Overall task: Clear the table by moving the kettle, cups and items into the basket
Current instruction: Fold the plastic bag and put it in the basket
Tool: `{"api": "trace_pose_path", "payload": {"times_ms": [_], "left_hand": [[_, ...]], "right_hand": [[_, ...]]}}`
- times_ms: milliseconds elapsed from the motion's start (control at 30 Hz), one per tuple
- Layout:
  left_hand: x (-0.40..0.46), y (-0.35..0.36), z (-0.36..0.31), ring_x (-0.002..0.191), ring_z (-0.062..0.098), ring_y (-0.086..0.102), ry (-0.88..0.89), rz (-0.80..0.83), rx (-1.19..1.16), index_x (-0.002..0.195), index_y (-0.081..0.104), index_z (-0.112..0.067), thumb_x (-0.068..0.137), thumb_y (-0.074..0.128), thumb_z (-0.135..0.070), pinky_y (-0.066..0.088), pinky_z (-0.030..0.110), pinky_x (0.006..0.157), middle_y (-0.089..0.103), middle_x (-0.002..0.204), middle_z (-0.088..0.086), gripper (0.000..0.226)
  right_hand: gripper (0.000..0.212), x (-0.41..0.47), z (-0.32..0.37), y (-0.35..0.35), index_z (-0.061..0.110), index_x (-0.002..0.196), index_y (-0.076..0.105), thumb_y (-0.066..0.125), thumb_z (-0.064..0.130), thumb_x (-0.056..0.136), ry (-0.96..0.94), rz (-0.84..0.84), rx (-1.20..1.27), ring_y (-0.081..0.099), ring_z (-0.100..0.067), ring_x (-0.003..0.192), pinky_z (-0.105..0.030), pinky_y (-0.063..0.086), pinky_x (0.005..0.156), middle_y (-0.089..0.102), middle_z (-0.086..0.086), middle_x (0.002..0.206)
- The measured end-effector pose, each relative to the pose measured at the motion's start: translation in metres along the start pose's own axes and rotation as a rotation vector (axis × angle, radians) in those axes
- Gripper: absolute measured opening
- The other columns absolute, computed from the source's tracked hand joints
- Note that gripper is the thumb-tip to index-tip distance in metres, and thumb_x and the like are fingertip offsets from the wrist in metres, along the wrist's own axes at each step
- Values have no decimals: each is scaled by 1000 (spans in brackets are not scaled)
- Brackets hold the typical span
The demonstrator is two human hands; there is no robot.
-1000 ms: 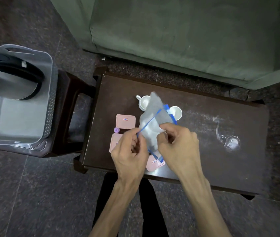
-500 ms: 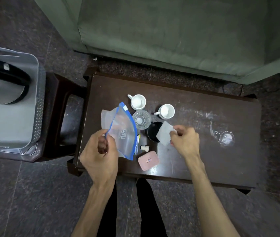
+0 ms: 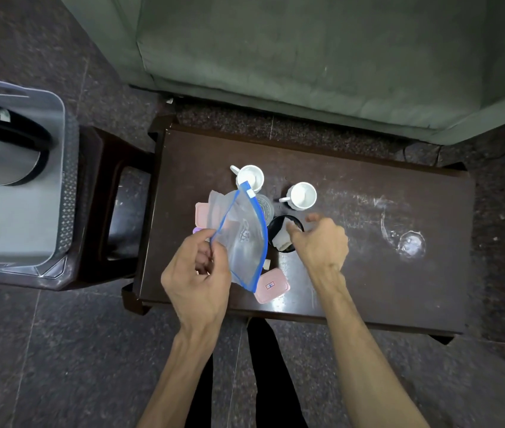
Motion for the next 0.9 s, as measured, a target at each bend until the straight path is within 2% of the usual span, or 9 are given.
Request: {"api": "trace_pose_path", "payload": {"times_ms": [100,200,333,467,533,600,667,767,900], "left_hand": [[2,-1,-1,54,21,55,-108,49,-70,94,77,-20,85,67,-9,53,34,58,61,63,2,18],[10,1,4,55,12,58,-253,157,-201,86,77,-32,81,66,-15,52,22,60,68,64,-2,20],[28,-1,11,41,10,42,-418,309,-407,75,79,-23,82,69,-4,36,19,43,54,51,0,22],[42,2,18,51,18,41,-618,507,-500,68,77,-19,78,66,-6,31,22,52,51,59,7,20],[46,6,18,48,15,48,-694,628,-543,67,76,-19,79,62,-11,37,19,50,56,57,2,20],[52,8,21,46,8,52,-758,644,-621,79,77,-15,92,53,-12,43,15,47,58,56,-3,27],[60,-2,39,64,13,59,-846,510,-726,107,75,-2,99,52,-25,51,19,67,61,70,2,33],[52,-21,80,105,28,65,-972,365,-790,135,64,0,100,49,-52,44,40,105,71,108,16,64],[15,-31,126,126,32,66,-1075,391,-756,134,65,-12,96,38,-72,46,50,111,73,128,17,75]], "right_hand": [[21,-22,-2,-27,27,105,76,71,27,84,-82,-34,275,75,-12,82,-34,60,83,75,14,82],[33,-38,2,-32,29,103,76,67,4,84,-154,79,474,72,2,79,-32,63,82,78,13,95],[59,-49,26,-38,33,122,68,67,-10,81,-296,263,597,68,-10,118,-29,54,99,72,13,123],[80,-78,77,-20,25,149,52,68,-7,78,-508,757,712,45,-10,147,-37,30,122,57,7,151],[60,-89,95,-6,19,138,63,71,-9,84,-483,901,708,59,-21,134,-41,39,116,70,-7,136],[36,-92,106,6,24,105,79,73,-8,89,-418,905,709,69,-20,104,-35,50,98,80,-6,106],[28,-92,109,17,24,87,81,75,-3,88,-363,856,720,71,-12,86,-21,52,84,80,1,89],[13,-93,106,29,16,88,79,73,7,81,-254,813,802,69,-7,72,-18,52,71,77,3,80],[18,-95,94,47,31,78,78,79,15,87,-42,733,859,73,-14,69,-25,53,65,80,-2,85]]}}
Point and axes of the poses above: each hand's wrist, its own x-axis towards the middle knuckle, its own y-axis out of the palm, z = x × y, the point moved 10 cm from there along x, towards the middle knuckle
